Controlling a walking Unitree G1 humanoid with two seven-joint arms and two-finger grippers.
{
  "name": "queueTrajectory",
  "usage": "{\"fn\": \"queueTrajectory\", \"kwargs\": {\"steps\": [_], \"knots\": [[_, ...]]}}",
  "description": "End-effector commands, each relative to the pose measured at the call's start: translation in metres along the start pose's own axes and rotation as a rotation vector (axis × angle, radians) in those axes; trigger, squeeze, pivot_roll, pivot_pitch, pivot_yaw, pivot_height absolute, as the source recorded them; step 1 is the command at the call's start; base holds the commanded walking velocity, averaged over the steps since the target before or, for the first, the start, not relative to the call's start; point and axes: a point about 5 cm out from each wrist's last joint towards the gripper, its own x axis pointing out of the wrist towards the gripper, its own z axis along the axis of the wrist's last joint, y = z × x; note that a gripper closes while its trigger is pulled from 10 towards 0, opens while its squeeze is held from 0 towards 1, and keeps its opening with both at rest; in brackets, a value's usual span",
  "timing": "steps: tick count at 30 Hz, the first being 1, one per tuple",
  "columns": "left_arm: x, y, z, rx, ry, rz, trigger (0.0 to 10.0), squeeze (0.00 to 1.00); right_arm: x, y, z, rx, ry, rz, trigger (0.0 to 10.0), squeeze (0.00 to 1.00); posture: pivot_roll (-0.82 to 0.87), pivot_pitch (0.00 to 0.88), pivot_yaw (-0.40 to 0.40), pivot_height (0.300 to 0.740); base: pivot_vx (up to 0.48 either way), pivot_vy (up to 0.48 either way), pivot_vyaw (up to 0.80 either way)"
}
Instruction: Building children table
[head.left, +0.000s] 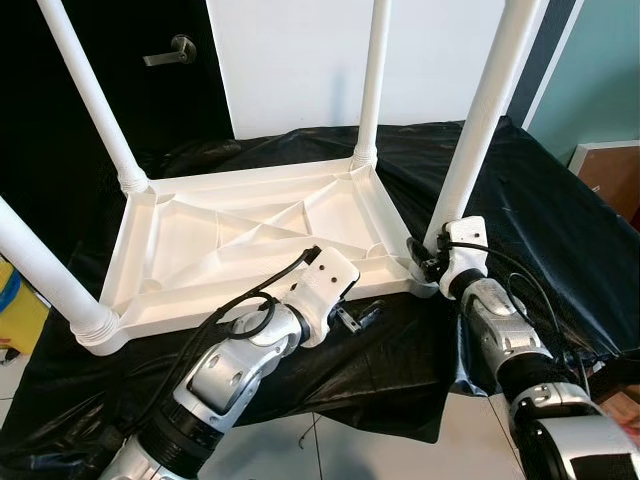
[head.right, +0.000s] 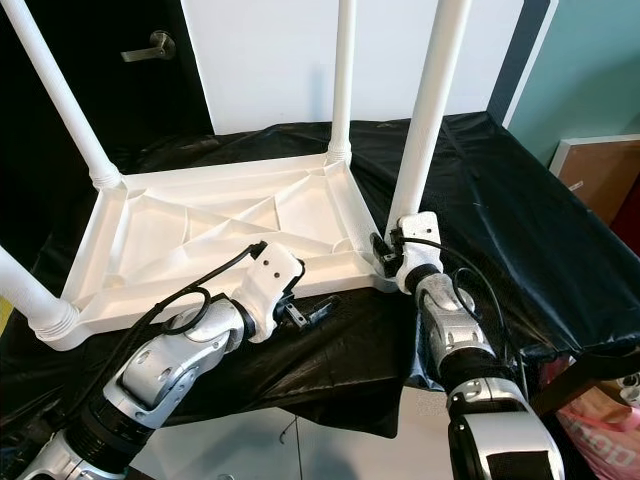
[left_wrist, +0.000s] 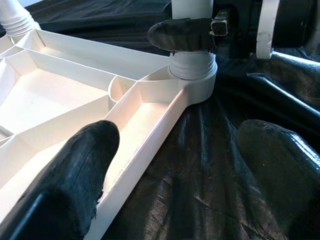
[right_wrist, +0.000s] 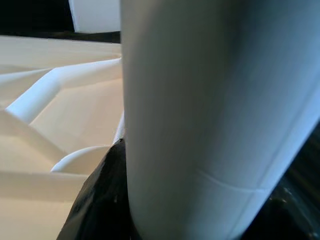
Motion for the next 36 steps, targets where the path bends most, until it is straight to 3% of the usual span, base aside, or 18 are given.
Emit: {"fn": "queueTrajectory", "kwargs": {"steps": [1, 5, 7, 12, 17, 23, 24, 27, 30, 36], "knots": [[0.003, -0.005, 0.0, 0.021, 0.002, -0.101, 10.0, 0.0, -0.008, 0.002, -0.02, 0.019, 0.087, -0.081, 10.0, 0.0, -0.1, 0.0, 0.001, 0.74, 0.0, 0.0, 0.0], [0.005, -0.003, 0.0, 0.029, 0.002, -0.097, 10.0, 0.0, -0.009, 0.009, -0.02, 0.052, 0.077, -0.139, 10.0, 0.0, -0.1, 0.0, 0.0, 0.74, 0.0, 0.0, 0.0], [0.006, 0.002, 0.0, 0.037, 0.001, -0.069, 10.0, 0.0, -0.014, 0.024, -0.019, 0.094, 0.051, -0.251, 10.0, 0.0, -0.1, 0.0, -0.004, 0.74, 0.0, 0.0, 0.0], [0.004, 0.007, -0.002, 0.035, 0.006, -0.049, 10.0, 0.0, -0.021, 0.041, -0.015, 0.098, 0.001, -0.285, 10.0, 0.0, -0.12, 0.0, 0.007, 0.74, 0.0, 0.0, 0.0], [0.003, 0.008, -0.003, 0.031, 0.004, -0.038, 10.0, 0.0, -0.024, 0.042, -0.007, 0.112, -0.06, -0.28, 10.0, 0.0, -0.13, 0.0, 0.012, 0.74, 0.0, 0.0, 0.0], [0.002, 0.01, -0.005, 0.033, 0.003, -0.028, 10.0, 0.0, -0.029, 0.03, -0.001, 0.084, -0.091, -0.312, 10.0, 0.0, -0.15, 0.0, 0.019, 0.74, 0.0, 0.0, 0.0], [0.002, 0.012, -0.005, 0.031, -0.002, -0.02, 10.0, 0.0, -0.032, 0.024, 0.0, 0.075, -0.098, -0.325, 10.0, 1.0, -0.15, 0.0, 0.02, 0.74, 0.0, 0.0, 0.0], [0.002, 0.015, -0.003, 0.03, -0.012, -0.009, 10.0, 0.0, -0.035, 0.019, 0.001, 0.068, -0.109, -0.328, 10.0, 1.0, -0.16, 0.0, 0.022, 0.74, 0.0, 0.0, 0.0], [0.001, 0.029, 0.001, -0.007, -0.04, 0.034, 10.0, 0.0, -0.05, 0.011, 0.005, 0.044, -0.159, -0.3, 10.0, 1.0, -0.17, 0.0, 0.029, 0.74, 0.0, 0.0, 0.0], [-0.001, 0.041, 0.0, -0.051, -0.026, 0.059, 10.0, 0.0, -0.064, 0.011, 0.004, 0.041, -0.175, -0.264, 10.0, 1.0, -0.18, 0.0, 0.034, 0.74, 0.0, 0.0, 0.0]]}}
